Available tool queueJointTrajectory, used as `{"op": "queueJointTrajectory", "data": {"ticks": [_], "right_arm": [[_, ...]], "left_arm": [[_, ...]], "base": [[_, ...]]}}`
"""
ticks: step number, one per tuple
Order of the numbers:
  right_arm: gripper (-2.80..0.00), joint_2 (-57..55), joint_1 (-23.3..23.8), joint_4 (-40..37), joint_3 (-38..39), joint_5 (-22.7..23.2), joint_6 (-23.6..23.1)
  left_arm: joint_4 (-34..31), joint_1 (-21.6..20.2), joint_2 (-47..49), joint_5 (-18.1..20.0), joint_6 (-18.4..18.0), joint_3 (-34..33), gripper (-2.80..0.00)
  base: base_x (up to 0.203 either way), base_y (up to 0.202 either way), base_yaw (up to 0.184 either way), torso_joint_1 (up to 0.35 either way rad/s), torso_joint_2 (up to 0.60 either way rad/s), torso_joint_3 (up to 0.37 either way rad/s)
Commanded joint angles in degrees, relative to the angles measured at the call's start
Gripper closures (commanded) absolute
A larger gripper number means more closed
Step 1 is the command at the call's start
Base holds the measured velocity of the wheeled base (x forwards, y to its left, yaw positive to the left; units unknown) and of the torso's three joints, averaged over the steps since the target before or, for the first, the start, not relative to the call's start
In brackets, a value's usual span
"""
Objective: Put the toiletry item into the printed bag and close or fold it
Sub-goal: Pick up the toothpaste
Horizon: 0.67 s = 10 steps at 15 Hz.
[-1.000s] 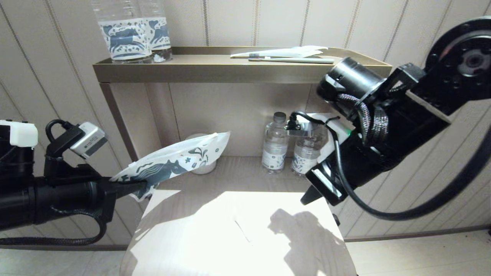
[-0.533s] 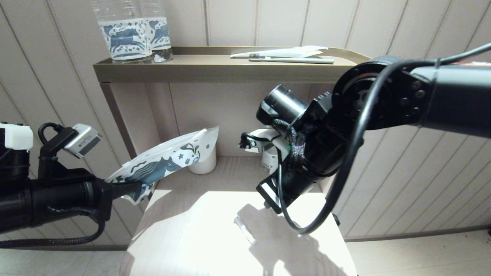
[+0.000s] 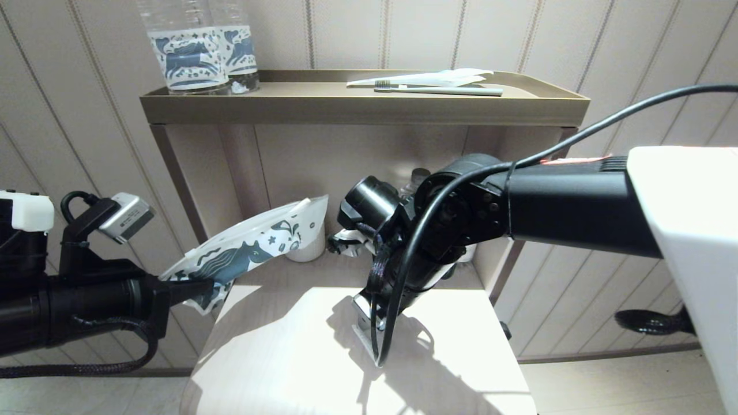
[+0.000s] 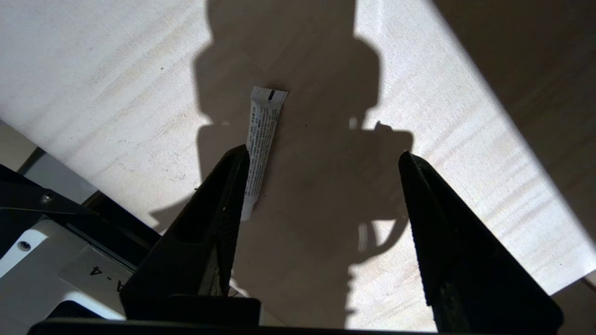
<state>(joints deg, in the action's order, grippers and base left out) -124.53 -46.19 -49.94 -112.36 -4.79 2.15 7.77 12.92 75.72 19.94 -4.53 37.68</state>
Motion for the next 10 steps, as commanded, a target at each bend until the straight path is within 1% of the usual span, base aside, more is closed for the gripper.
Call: {"op": "queueJointTrajectory", "data": {"ticks": [1, 10], "right_arm": [[-2.8, -1.6, 0.2, -0.2, -0.1, 0.0, 0.0], [-2.8, -4.2, -0.8, 1.3, -0.1, -0.1, -0.4]], "left_arm": [[0.1, 0.1, 0.0, 0.3, 0.0, -0.2, 0.0], [0.5, 0.6, -0.2, 0.4, -0.2, -1.2, 0.0]], "base": [[0.0, 0.0, 0.0, 0.0, 0.0, 0.0], [0.0, 0.0, 0.0, 0.0, 0.0, 0.0]]}}
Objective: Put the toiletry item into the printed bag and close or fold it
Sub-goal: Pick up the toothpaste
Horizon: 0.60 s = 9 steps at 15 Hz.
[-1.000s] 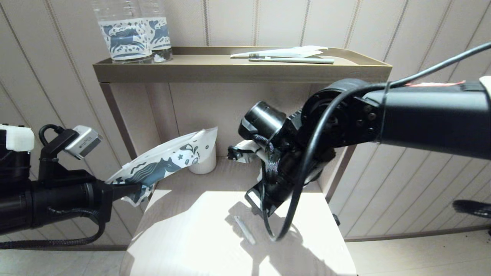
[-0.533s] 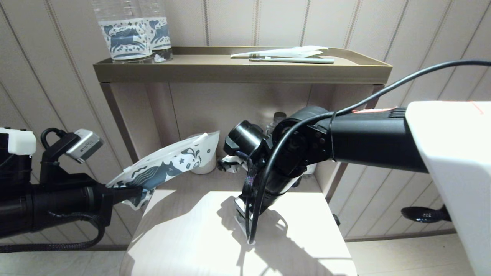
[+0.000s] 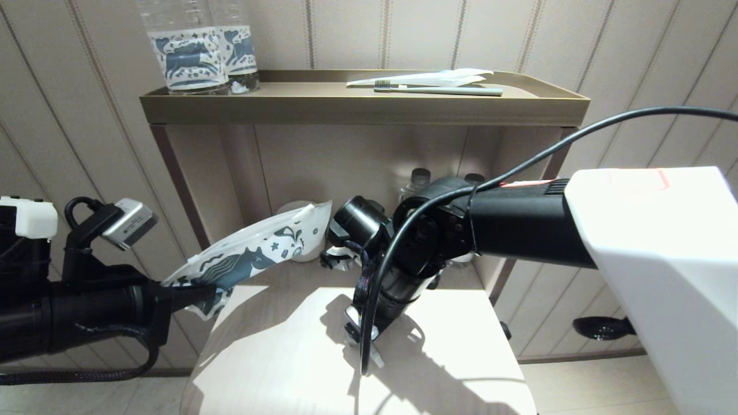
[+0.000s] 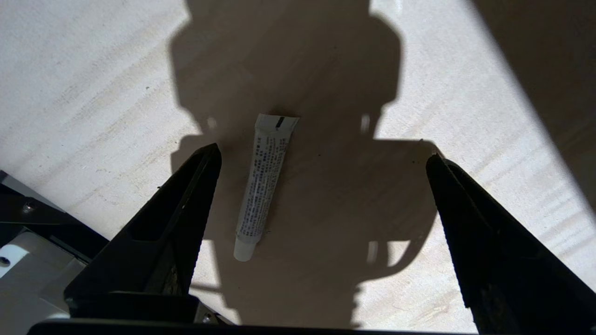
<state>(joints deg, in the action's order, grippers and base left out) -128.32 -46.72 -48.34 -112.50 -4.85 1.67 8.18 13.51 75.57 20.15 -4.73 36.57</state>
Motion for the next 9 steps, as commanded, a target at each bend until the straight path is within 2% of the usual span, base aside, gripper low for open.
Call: {"op": "queueJointTrajectory", "data": {"ticks": [1, 6, 7, 9], "right_arm": [[-2.8, -0.4, -0.4, -0.4, 0.1, -0.1, 0.0], [-2.8, -0.7, -0.4, -0.8, 0.2, -0.2, -0.4], [0.0, -0.7, -0.3, -0.9, 0.2, -0.2, -0.9], [0.0, -0.8, -0.4, -1.3, 0.2, -0.2, -1.3]], "left_arm": [[0.0, 0.0, -0.2, 0.2, 0.0, -0.2, 0.0], [0.1, 0.5, -0.3, 0.2, -0.1, -0.5, 0.0], [0.0, 0.5, -0.2, 0.2, -0.1, -0.5, 0.0], [0.1, 0.5, -0.2, 0.2, -0.1, -0.5, 0.0]], "base": [[0.0, 0.0, 0.0, 0.0, 0.0, 0.0], [0.0, 0.0, 0.0, 0.0, 0.0, 0.0], [0.0, 0.0, 0.0, 0.0, 0.0, 0.0], [0.0, 0.0, 0.0, 0.0, 0.0, 0.0]]}}
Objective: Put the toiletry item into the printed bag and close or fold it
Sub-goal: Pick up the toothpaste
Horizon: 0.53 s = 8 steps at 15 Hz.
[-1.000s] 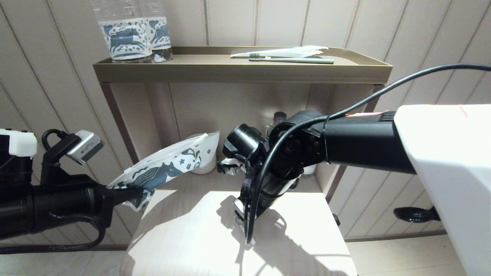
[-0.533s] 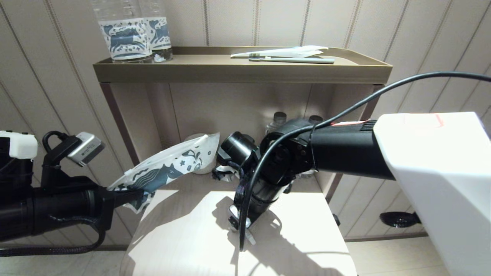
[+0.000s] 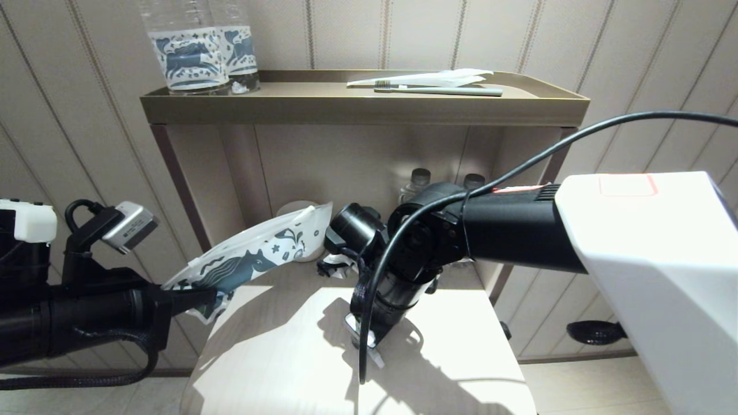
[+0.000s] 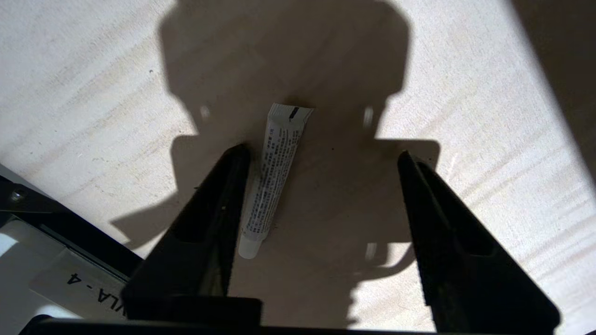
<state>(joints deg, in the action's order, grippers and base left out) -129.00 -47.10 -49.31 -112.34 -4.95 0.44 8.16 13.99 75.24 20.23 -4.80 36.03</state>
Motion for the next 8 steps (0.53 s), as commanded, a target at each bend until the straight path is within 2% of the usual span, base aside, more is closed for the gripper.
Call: {"op": "queueJointTrajectory", "data": {"ticks": [1, 5, 8], "right_arm": [[0.0, -0.1, 0.0, -0.3, 0.0, -0.1, 0.1], [0.0, 0.9, 0.1, -0.3, 0.0, -0.1, 0.0], [0.0, 3.4, 1.0, -1.2, 0.1, -0.2, -0.5]], "left_arm": [[0.0, 0.0, 0.1, 0.1, 0.0, 0.0, 0.0], [0.0, 0.0, -0.2, 0.2, 0.0, -0.1, 0.0], [-0.2, 0.3, -1.2, 2.3, -0.1, -0.4, 0.0]], "base": [[0.0, 0.0, 0.0, 0.0, 0.0, 0.0], [0.0, 0.0, 0.0, 0.0, 0.0, 0.0], [0.0, 0.0, 0.0, 0.0, 0.0, 0.0]]}}
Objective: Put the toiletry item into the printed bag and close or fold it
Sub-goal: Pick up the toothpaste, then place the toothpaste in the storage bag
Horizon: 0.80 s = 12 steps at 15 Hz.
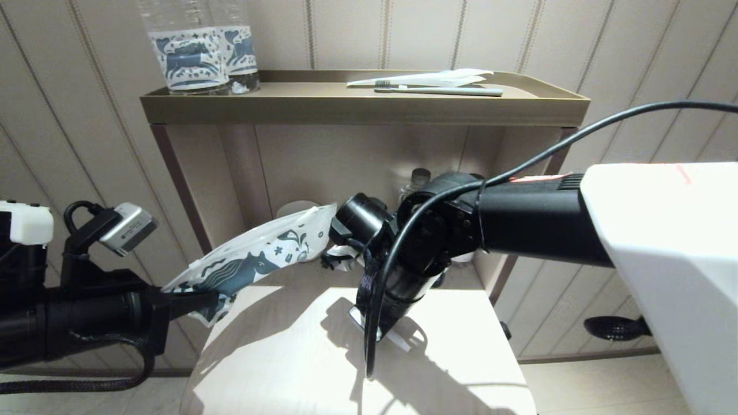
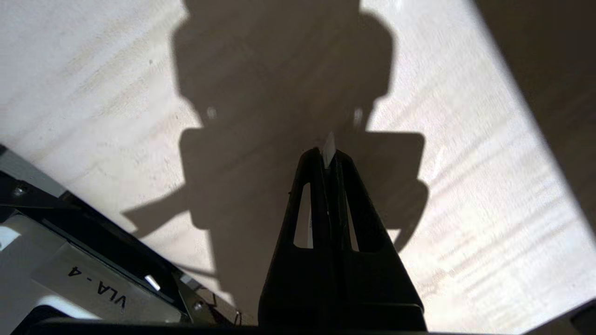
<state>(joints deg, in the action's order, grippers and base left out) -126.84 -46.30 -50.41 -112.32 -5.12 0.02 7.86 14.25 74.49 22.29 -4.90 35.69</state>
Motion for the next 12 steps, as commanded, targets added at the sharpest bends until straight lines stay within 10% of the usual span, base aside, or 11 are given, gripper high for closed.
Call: {"op": "queueJointTrajectory", "data": {"ticks": [1, 12], "right_arm": [[0.0, 1.9, 1.2, -1.5, 0.1, 0.0, 0.1], [0.0, 13.4, 9.9, -4.1, 2.5, 0.2, 0.3]], "left_arm": [[0.0, 0.1, -0.8, 0.3, 0.0, -0.1, 0.0], [0.4, 3.8, 2.9, 0.0, -1.2, -1.9, 0.0]], "base": [[0.0, 0.0, 0.0, 0.0, 0.0, 0.0], [0.0, 0.0, 0.0, 0.0, 0.0, 0.0]]}}
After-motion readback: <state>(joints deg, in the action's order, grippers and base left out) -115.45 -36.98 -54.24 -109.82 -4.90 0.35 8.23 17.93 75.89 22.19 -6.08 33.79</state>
